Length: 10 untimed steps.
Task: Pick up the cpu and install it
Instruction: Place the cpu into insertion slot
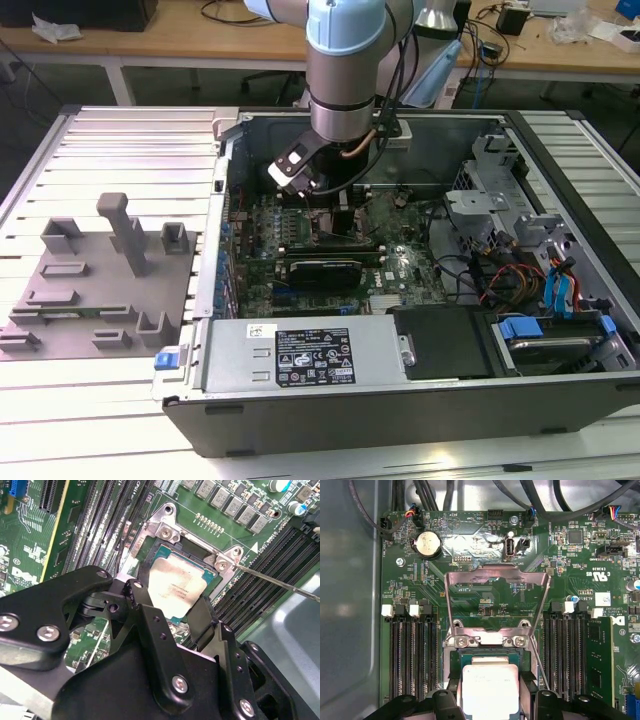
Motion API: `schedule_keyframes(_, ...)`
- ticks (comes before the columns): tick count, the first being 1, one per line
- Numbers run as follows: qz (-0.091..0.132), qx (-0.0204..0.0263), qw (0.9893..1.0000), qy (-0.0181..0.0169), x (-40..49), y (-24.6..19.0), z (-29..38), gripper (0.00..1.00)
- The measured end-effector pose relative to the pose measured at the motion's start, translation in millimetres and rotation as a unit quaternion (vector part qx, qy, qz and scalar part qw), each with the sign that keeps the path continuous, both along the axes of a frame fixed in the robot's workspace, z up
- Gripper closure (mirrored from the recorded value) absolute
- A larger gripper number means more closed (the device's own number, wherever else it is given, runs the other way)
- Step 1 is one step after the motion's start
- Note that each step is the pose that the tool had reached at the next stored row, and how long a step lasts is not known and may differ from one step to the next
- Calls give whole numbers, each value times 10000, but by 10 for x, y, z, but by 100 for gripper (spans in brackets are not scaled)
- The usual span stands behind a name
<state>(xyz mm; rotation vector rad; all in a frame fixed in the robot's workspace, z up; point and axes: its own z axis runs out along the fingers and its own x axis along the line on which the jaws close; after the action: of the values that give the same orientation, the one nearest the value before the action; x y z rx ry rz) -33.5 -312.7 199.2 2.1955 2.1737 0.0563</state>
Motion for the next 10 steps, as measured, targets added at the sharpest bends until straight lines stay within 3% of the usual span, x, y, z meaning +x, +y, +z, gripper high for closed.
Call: schedule_keyframes(10,-72,0,10000,0,0,0,-4,46)
